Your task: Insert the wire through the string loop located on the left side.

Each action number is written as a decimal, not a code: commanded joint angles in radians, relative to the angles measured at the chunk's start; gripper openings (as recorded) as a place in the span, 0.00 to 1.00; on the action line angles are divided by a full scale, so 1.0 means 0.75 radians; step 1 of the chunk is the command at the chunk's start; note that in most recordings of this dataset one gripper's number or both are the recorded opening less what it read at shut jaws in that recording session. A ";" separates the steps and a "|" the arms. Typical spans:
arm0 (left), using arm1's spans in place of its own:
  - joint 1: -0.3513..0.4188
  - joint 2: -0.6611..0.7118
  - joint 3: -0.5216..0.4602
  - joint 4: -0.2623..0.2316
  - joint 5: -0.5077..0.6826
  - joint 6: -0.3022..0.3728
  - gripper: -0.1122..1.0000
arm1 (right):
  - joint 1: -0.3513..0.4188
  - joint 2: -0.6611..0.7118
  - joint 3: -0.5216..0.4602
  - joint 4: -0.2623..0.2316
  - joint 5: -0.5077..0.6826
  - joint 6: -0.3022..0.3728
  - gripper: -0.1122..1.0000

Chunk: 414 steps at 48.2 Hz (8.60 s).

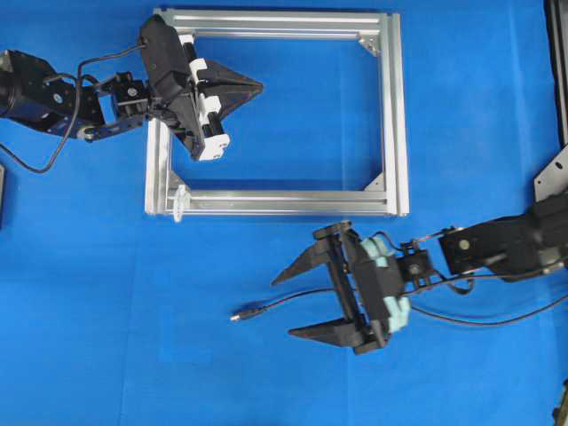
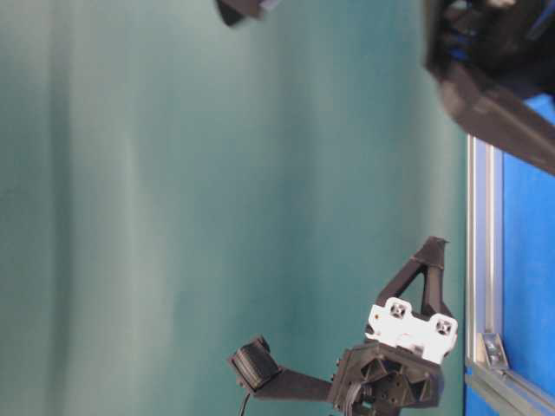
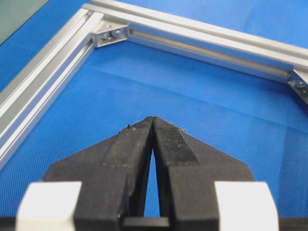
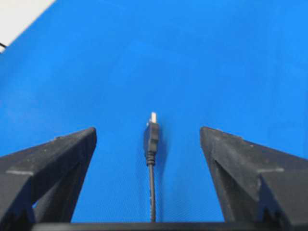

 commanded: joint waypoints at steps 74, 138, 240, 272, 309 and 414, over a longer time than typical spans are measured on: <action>-0.002 -0.041 0.002 0.004 -0.006 -0.004 0.10 | -0.008 0.160 -0.102 0.074 0.059 -0.012 0.10; -0.002 -0.041 0.002 0.004 -0.006 -0.010 0.10 | -0.008 -0.198 -0.094 0.072 0.389 -0.020 0.10; -0.002 -0.041 0.000 0.004 -0.008 -0.012 0.10 | -0.360 -0.174 -0.033 0.078 0.378 -0.014 0.10; -0.002 -0.041 0.000 0.004 -0.008 -0.012 0.10 | -0.362 0.012 -0.266 0.082 0.374 -0.014 0.10; -0.002 -0.041 0.000 0.004 -0.008 -0.014 0.10 | -0.362 0.043 -0.301 0.082 0.372 -0.014 0.10; -0.002 -0.041 -0.006 0.004 -0.008 -0.014 0.10 | -0.366 0.276 -0.640 0.082 0.444 -0.014 0.10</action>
